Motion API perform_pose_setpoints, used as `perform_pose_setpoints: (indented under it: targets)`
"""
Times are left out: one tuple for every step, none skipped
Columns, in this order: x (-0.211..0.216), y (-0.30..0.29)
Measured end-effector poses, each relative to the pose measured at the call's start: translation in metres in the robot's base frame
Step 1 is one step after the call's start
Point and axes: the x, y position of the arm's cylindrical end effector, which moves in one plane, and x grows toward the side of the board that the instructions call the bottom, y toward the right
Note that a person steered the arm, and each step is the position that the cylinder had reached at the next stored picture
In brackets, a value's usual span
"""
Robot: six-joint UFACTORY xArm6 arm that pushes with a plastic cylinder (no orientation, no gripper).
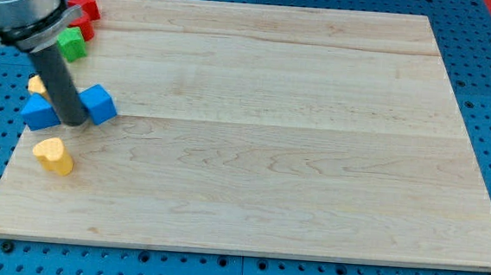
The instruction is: Push the blue triangle into the blue cube
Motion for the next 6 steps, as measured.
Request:
perform_pose_setpoints:
  targets:
    - [0.012,0.027]
    - [0.042,-0.023]
    - [0.056,-0.087]
    - [0.051,-0.089]
    - [0.006,-0.054]
    - [-0.036,-0.038]
